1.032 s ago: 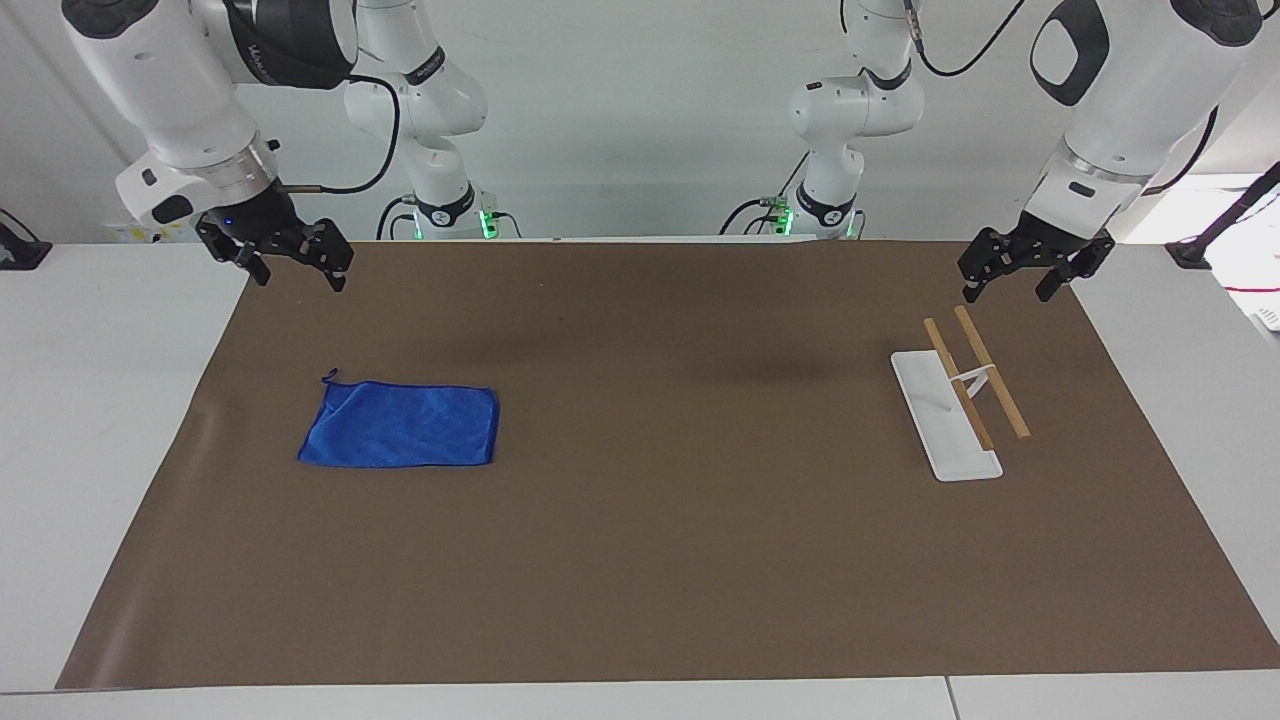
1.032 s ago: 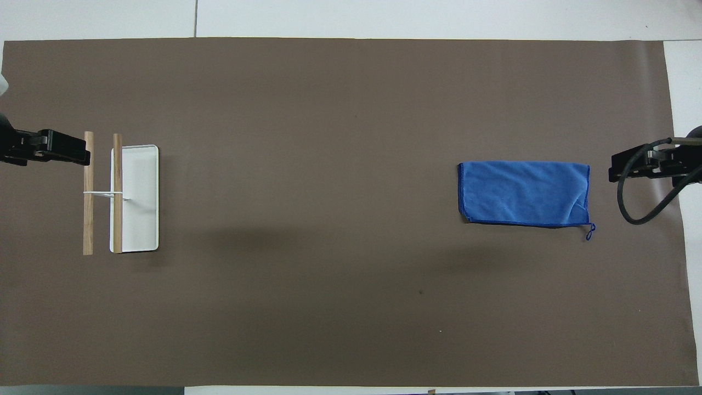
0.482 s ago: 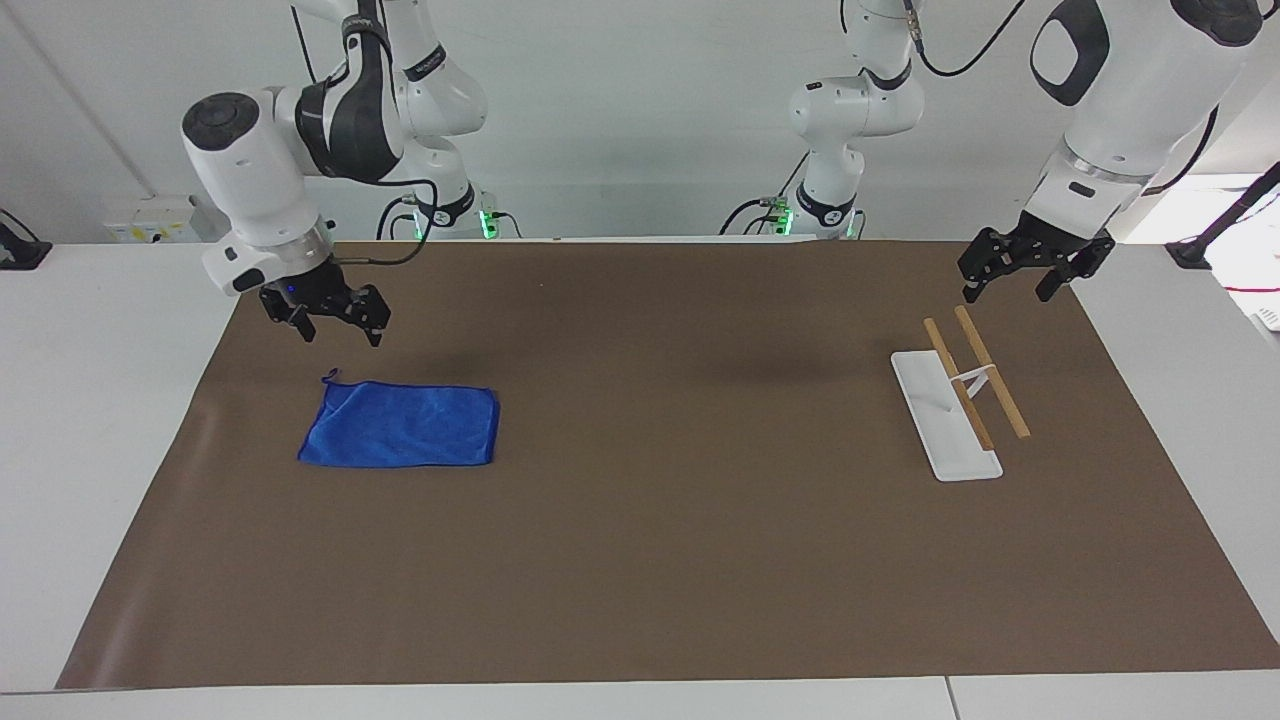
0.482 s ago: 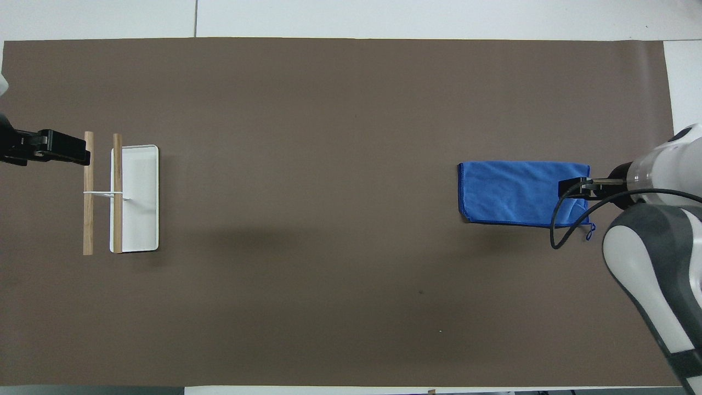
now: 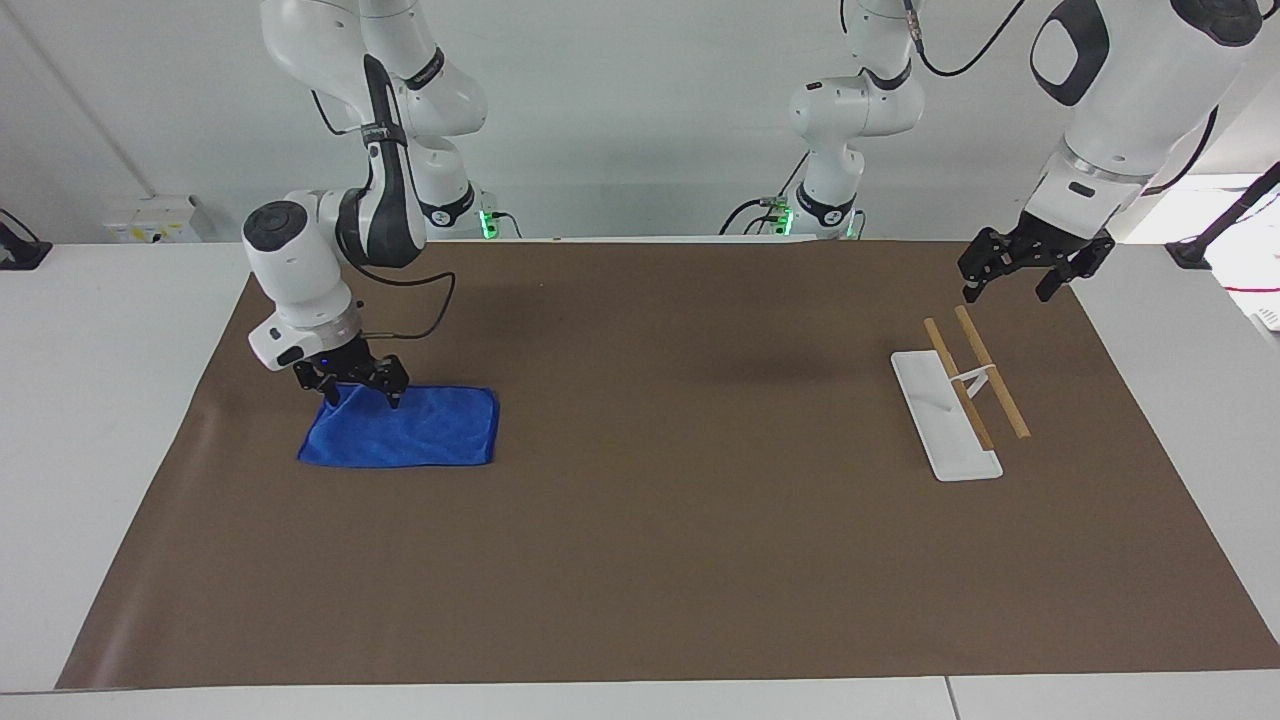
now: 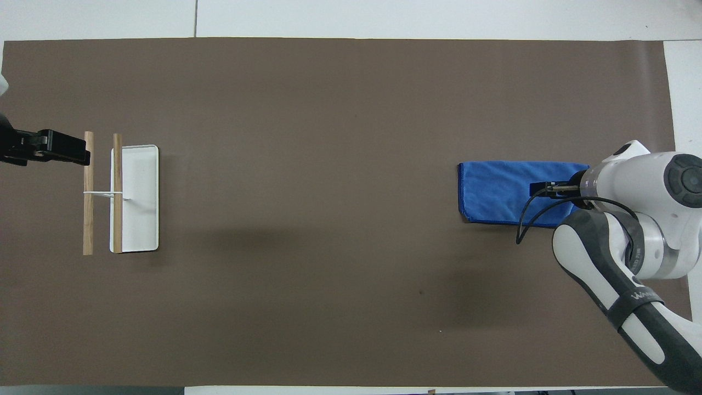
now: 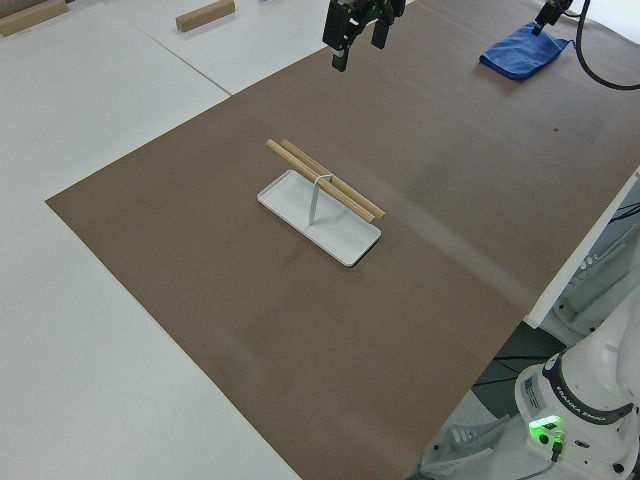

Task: Right arm passes towel to left arm to hang
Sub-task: 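Reach the right gripper down onto the blue towel's near edge, then close the right gripper on the blue towel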

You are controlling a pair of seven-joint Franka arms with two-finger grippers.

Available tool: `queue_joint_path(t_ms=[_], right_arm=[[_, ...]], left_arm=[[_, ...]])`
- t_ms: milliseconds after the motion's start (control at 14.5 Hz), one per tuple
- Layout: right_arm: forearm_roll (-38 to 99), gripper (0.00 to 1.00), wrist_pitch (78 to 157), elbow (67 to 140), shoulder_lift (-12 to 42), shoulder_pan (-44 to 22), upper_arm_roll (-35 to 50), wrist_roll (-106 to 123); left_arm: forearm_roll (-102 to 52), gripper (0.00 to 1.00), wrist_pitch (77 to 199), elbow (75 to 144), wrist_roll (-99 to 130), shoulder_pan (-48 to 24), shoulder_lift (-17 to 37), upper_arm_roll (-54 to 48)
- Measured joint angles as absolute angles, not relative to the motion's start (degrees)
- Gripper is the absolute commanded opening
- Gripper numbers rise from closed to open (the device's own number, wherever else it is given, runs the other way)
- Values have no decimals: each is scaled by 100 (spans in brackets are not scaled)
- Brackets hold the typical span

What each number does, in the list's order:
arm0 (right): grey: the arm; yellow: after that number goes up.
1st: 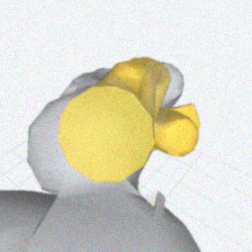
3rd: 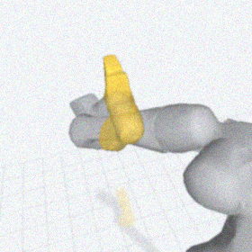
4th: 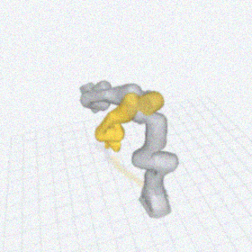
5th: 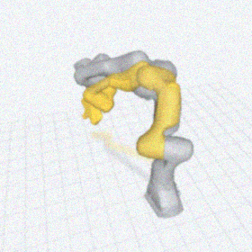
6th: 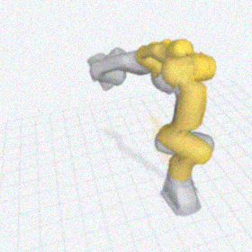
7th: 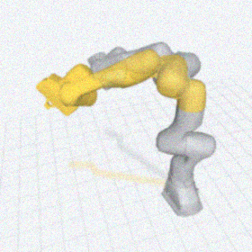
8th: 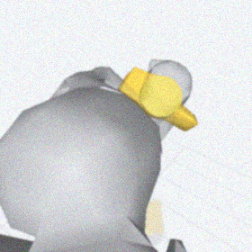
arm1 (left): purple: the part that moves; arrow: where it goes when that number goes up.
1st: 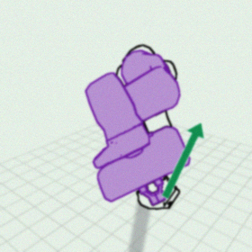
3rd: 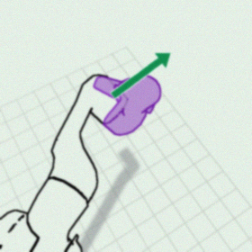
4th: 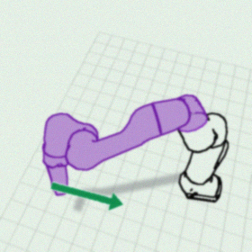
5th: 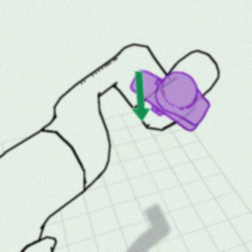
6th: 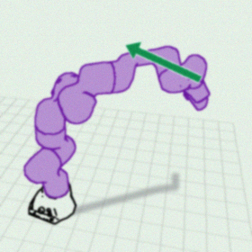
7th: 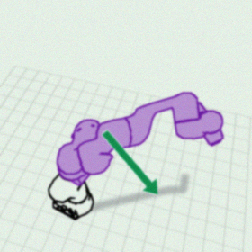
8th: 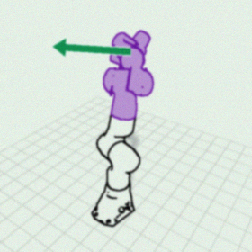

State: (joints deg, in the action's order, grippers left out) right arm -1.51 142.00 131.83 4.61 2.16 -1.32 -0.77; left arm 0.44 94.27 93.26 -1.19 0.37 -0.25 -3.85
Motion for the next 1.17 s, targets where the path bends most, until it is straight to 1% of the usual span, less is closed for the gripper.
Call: queue_joint_path(t_ms=[206,344,413,482,550,619,963,1032,1170], right_arm=[[-122,100,14460,13231,699,324,-134,36],[133,100,14637,13257,872,331,-126,43],[242,95,14679,13261,943,328,-119,45],[304,65,14704,13263,992,322,-115,51],[322,15,14718,13263,1002,322,-116,61],[326,0,14718,13263,1000,322,-115,99],[347,0,14602,13207,939,231,-76,180],[347,0,14448,13135,937,199,-66,180],[355,0,13888,12852,908,81,-62,154]], left_arm=[[44,100,9427,9326,-119,37,-25,-385],[44,100,9427,9326,-119,37,-25,-385],[44,100,9427,9326,-119,37,-25,-385],[44,100,9427,9326,-119,37,-25,-385],[44,100,9427,9326,-119,37,-25,-385],[44,100,9427,9326,-119,37,-25,-385],[44,100,9415,9326,-120,24,-25,-393],[44,100,9378,9327,-120,18,-25,-404],[44,100,9335,9329,-120,15,-25,-411]])
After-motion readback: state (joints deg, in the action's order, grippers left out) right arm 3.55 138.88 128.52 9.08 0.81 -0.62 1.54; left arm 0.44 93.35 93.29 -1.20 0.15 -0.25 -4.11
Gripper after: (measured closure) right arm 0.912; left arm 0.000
